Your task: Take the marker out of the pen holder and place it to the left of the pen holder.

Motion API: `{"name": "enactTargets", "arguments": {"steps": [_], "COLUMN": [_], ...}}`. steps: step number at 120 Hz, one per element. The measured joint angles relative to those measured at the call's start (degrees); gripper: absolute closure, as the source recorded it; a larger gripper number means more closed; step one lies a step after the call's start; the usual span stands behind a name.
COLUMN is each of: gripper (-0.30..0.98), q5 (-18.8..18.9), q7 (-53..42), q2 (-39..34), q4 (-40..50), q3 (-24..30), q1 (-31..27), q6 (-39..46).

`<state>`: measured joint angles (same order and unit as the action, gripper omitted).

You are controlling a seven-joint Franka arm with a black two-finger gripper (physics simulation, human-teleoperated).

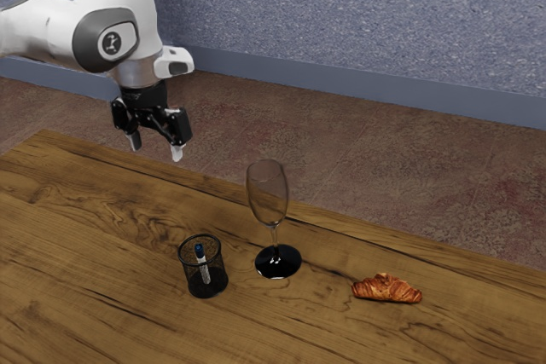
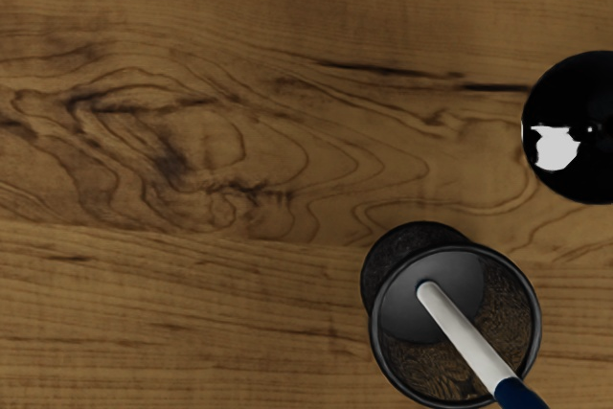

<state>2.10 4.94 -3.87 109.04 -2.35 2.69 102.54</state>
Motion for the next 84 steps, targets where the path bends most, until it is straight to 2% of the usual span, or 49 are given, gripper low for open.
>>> {"name": "enactTargets", "arguments": {"steps": [24,36,46,62,84], "gripper": [0.0,0.0,0.0,0.0,0.0], "q5": [-0.43,-0.66,-0.89,-1.05,-1.15], "q7": [0.32,0.51,0.65,0.38,0.02], "q2": [3.61,3.52,-0.02,-4.57,-9.53], "q4": [8.27,11.9,17.82,24.63,32.23], "q3": [0.29,2.17,4.43,6.99,8.65], "q1": [0.07,-1.46,-3.0,0.34,0.38], "q6": [11.49,17.17,22.16,28.23,32.82]}}
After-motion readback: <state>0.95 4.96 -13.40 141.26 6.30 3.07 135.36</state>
